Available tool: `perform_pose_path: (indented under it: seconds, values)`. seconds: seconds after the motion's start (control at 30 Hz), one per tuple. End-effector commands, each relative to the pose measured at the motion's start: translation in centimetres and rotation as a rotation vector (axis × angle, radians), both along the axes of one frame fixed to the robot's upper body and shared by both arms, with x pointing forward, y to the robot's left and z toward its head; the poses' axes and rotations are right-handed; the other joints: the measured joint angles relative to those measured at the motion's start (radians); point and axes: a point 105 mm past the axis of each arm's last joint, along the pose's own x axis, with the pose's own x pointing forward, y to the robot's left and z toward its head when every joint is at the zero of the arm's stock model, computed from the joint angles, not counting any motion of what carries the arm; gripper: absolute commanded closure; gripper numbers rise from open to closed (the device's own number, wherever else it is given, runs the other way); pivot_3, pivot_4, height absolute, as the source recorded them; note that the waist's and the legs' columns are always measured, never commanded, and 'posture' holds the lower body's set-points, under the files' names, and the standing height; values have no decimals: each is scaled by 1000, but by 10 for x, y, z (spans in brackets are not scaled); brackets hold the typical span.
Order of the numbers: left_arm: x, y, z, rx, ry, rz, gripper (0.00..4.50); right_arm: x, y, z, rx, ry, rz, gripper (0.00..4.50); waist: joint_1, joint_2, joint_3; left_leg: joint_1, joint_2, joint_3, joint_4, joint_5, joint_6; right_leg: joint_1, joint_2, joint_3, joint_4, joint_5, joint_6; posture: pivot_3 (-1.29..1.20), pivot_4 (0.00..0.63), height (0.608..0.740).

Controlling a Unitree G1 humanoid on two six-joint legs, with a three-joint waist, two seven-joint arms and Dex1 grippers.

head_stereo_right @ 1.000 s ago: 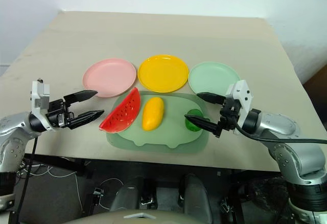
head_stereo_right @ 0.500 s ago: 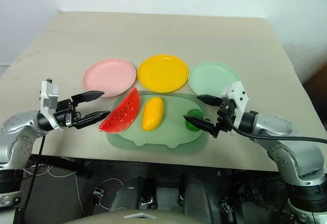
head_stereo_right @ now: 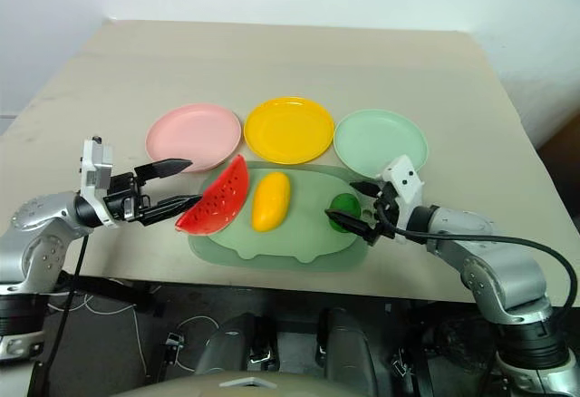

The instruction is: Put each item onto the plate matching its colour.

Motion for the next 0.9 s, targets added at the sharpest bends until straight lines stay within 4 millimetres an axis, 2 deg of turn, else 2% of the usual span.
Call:
perform_pose_path:
  seconds: [0.03, 0.33, 0.53, 0.63, 0.9]
  values:
    - [0, -3, 8, 1, -40, -6, 43, 1, 0, 1, 4, -13, -8, 0, -1, 0, 0, 0, 0, 0, 0, 0, 0, 0, 0, 0, 0, 0, 0, 0, 150, 696]
    - [3, -3, 11, 4, -51, -1, 43, 1, 1, -14, -49, 58, -16, 0, 0, 0, 0, 0, 0, 0, 1, 0, 0, 0, 0, 0, 1, 0, 0, 0, 150, 696]
    - [5, -3, 12, 2, -56, -2, 43, 2, 8, -5, -15, 30, -6, 0, -1, 0, 0, 0, 0, 0, 1, 0, 0, 0, 0, 0, 1, 0, 0, 0, 150, 696]
    - [7, -2, 11, 2, -57, -2, 0, 1, 10, 2, -7, -2, 9, 571, 0, 0, 0, 0, 0, 0, 1, 0, 0, 0, 0, 0, 1, 0, 0, 0, 150, 696]
    - [8, 2, 7, 0, -58, 0, 0, 2, 14, 10, 3, -41, 41, 3221, -1, 0, 0, 0, 0, 0, 1, 0, 0, 0, 0, 0, 1, 0, 0, 0, 150, 696]
